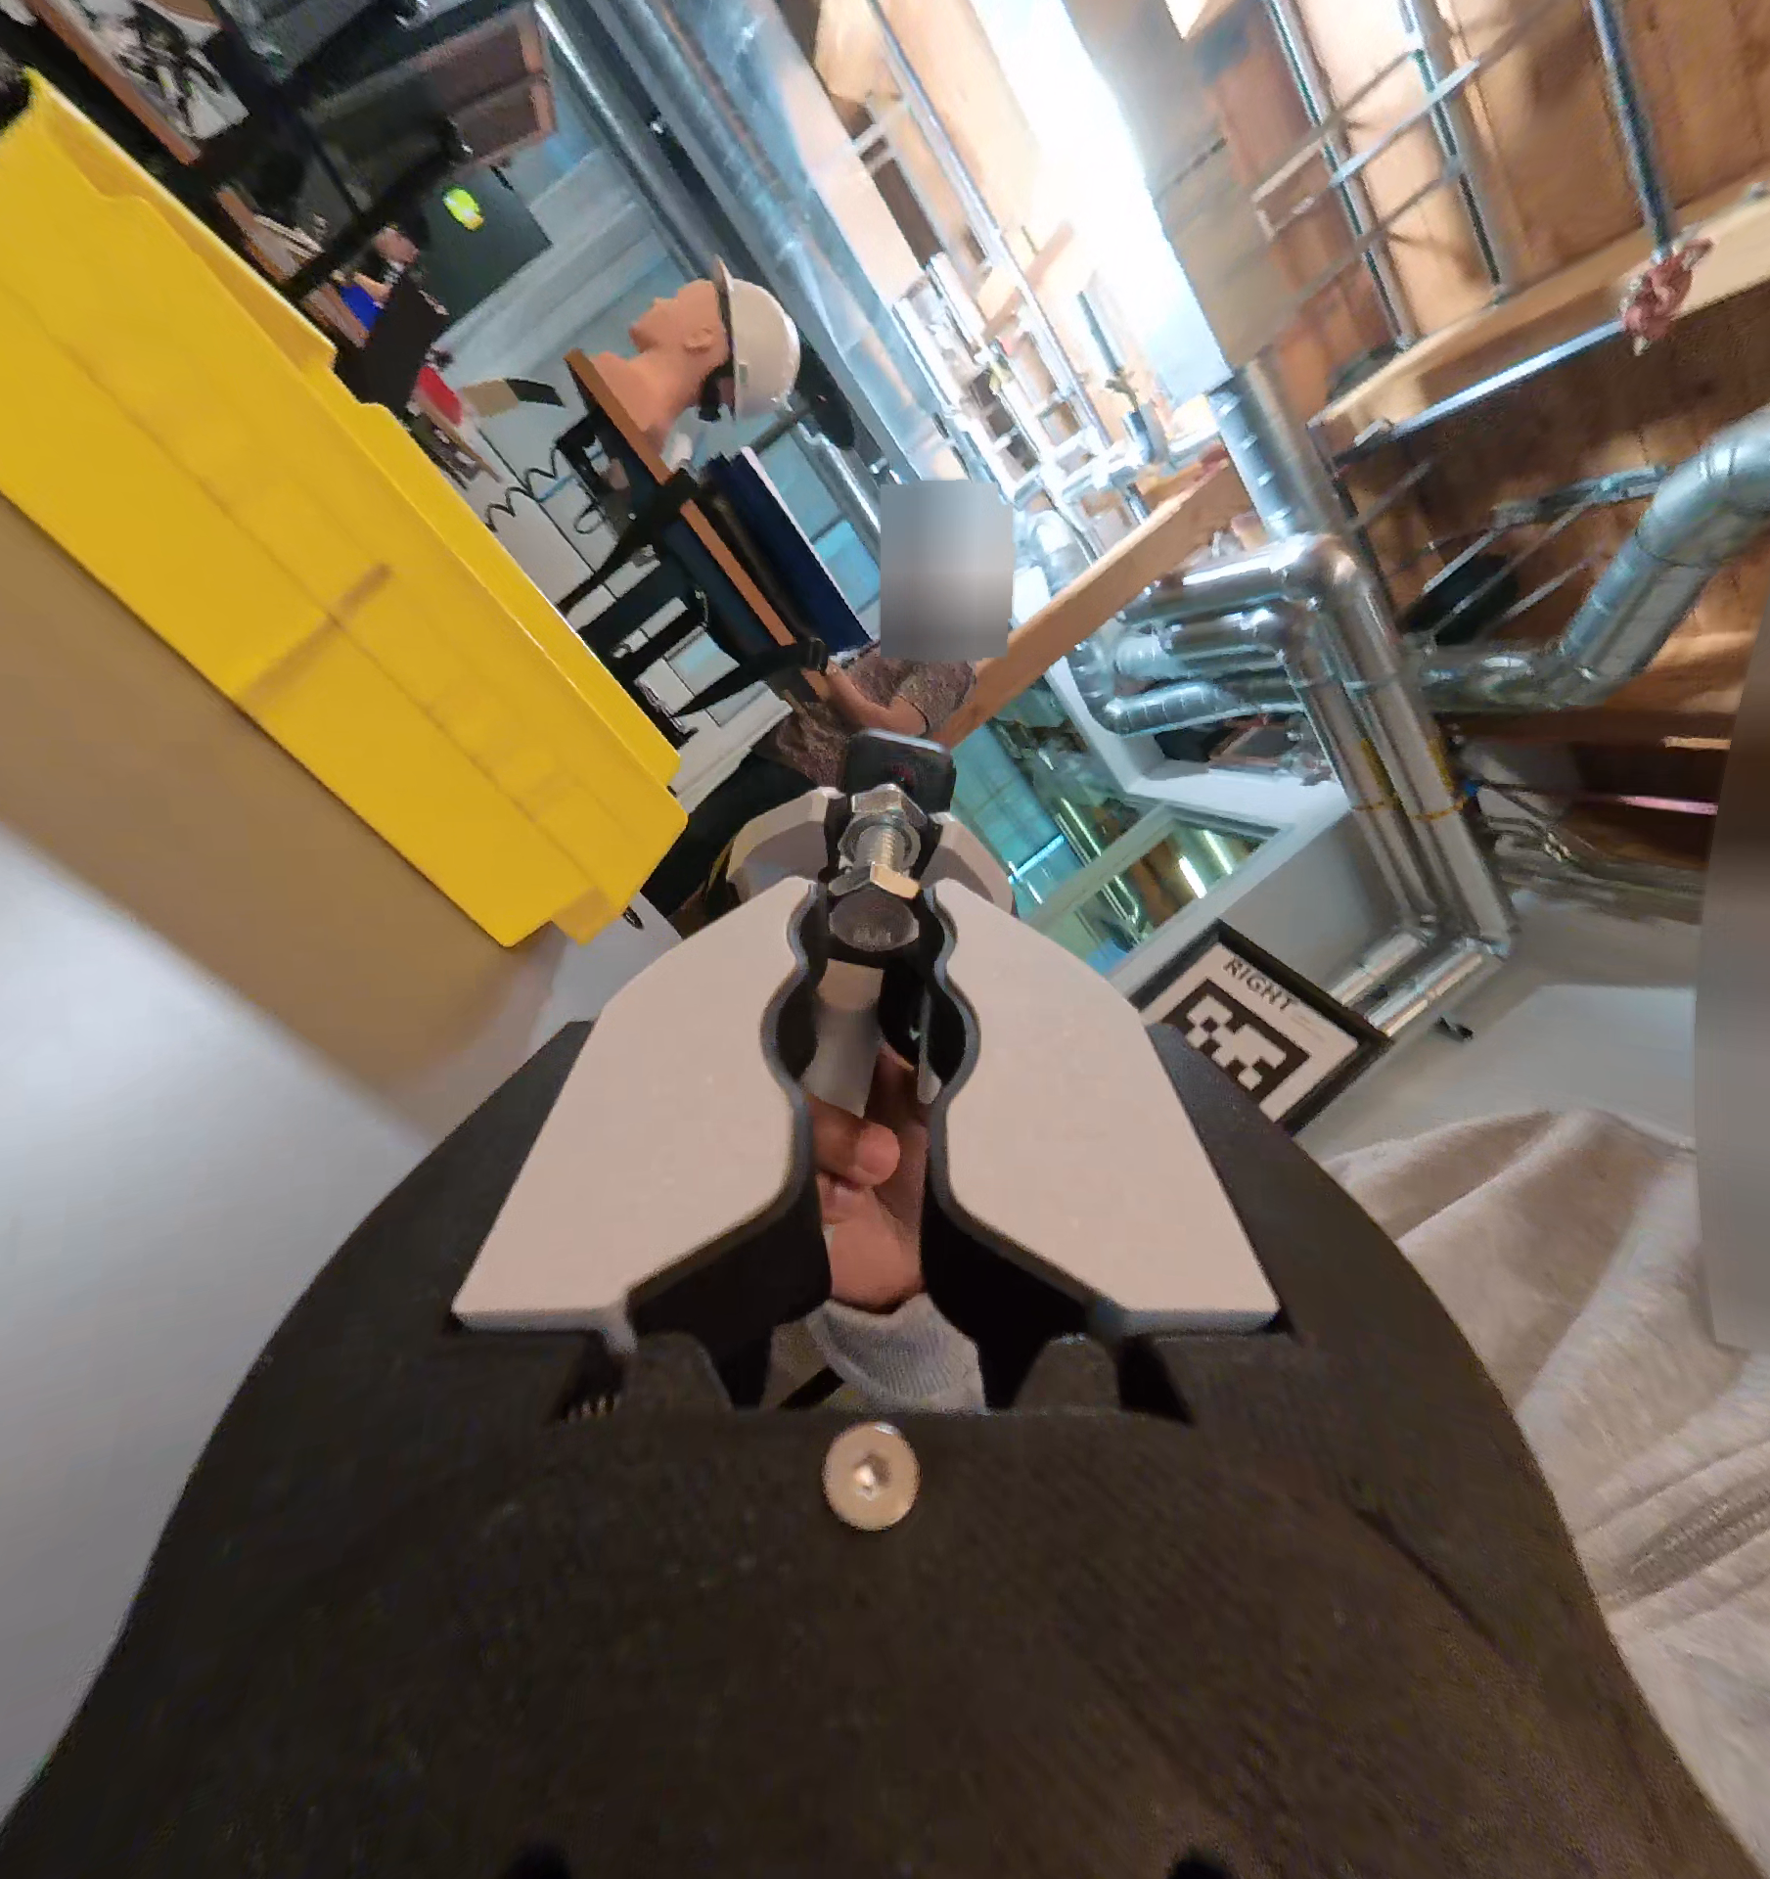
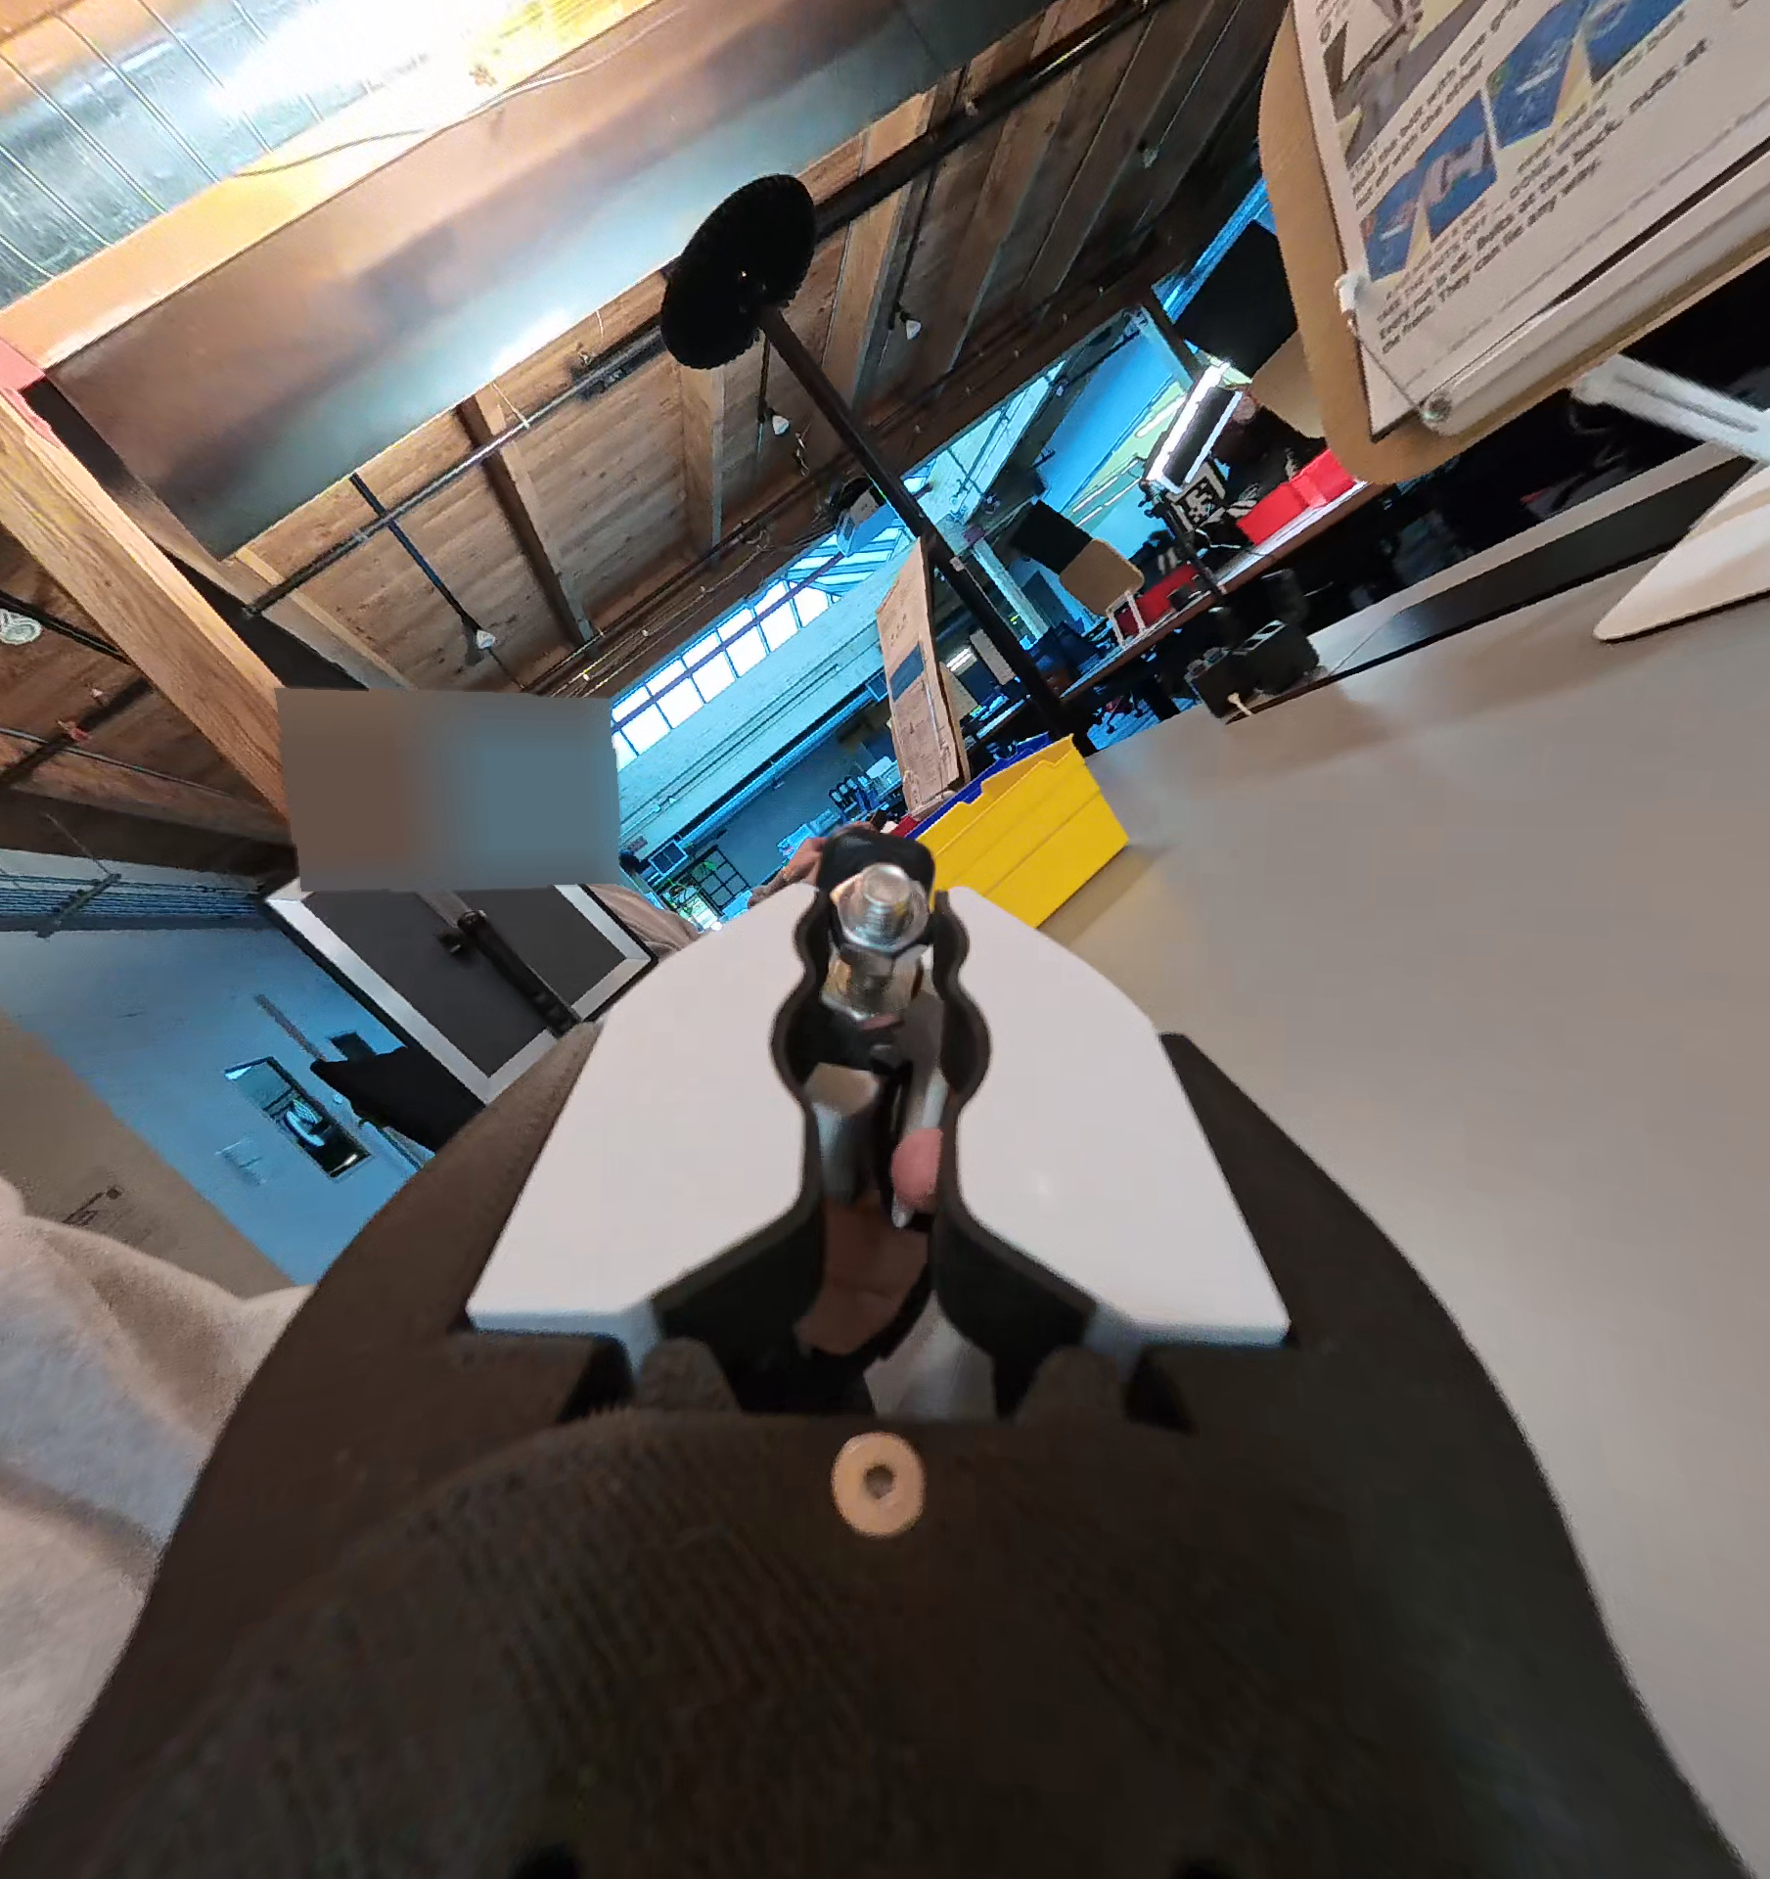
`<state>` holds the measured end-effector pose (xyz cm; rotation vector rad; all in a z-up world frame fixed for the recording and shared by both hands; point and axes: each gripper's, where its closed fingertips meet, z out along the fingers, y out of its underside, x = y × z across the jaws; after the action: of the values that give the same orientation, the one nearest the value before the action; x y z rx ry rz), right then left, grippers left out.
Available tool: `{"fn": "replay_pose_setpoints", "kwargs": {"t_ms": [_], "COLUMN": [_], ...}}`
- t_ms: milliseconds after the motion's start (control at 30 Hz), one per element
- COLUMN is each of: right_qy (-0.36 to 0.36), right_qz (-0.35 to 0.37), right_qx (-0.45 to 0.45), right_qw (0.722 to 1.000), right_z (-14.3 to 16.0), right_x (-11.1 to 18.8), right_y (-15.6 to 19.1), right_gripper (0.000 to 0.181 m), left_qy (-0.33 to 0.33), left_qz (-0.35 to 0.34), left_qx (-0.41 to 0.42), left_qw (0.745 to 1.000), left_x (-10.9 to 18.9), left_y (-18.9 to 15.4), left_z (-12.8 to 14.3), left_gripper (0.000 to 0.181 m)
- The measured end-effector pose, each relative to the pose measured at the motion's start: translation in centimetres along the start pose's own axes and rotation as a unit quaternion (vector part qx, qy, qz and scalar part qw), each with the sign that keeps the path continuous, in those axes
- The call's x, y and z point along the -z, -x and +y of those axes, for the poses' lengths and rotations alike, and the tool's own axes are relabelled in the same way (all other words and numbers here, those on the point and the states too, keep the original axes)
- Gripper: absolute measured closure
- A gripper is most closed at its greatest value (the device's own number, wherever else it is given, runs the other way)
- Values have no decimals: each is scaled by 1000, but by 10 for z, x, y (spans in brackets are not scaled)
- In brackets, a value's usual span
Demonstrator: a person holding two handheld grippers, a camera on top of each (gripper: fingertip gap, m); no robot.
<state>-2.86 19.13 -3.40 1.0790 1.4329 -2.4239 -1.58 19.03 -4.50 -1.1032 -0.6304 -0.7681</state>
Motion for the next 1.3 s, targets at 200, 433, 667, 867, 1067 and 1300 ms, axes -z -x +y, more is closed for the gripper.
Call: {"fn": "replay_pose_setpoints", "kwargs": {"t_ms": [200, 433, 667, 867, 1067, 1300], "right_qy": [48, 124, 236, 235, 245, 249], "right_qz": [18, 67, 50, 33, 25, 29], "right_qx": [53, 128, 240, 240, 251, 253], "right_qw": [997, 982, 940, 941, 936, 935], "right_z": [-3, -7, 16, 17, 24, 27], "right_x": [14, 40, 50, 48, 42, 41], "right_y": [-3, -22, -22, -18, -14, -15], "right_gripper": [163, 163, 162, 162, 162, 162], "left_qy": [57, 160, 201, 179, 174, 170], "left_qz": [-17, -122, -129, -168, -165, -168], "left_qx": [-69, -274, -306, -404, -412, -421], "left_qw": [996, 940, 922, 881, 879, 875], "left_x": [-7, -15, -22, -21, -21, -21], "left_y": [11, 32, 39, 39, 38, 38], "left_z": [12, 36, 60, 55, 55, 54], "left_gripper": [146, 140, 143, 150, 152, 159]}}
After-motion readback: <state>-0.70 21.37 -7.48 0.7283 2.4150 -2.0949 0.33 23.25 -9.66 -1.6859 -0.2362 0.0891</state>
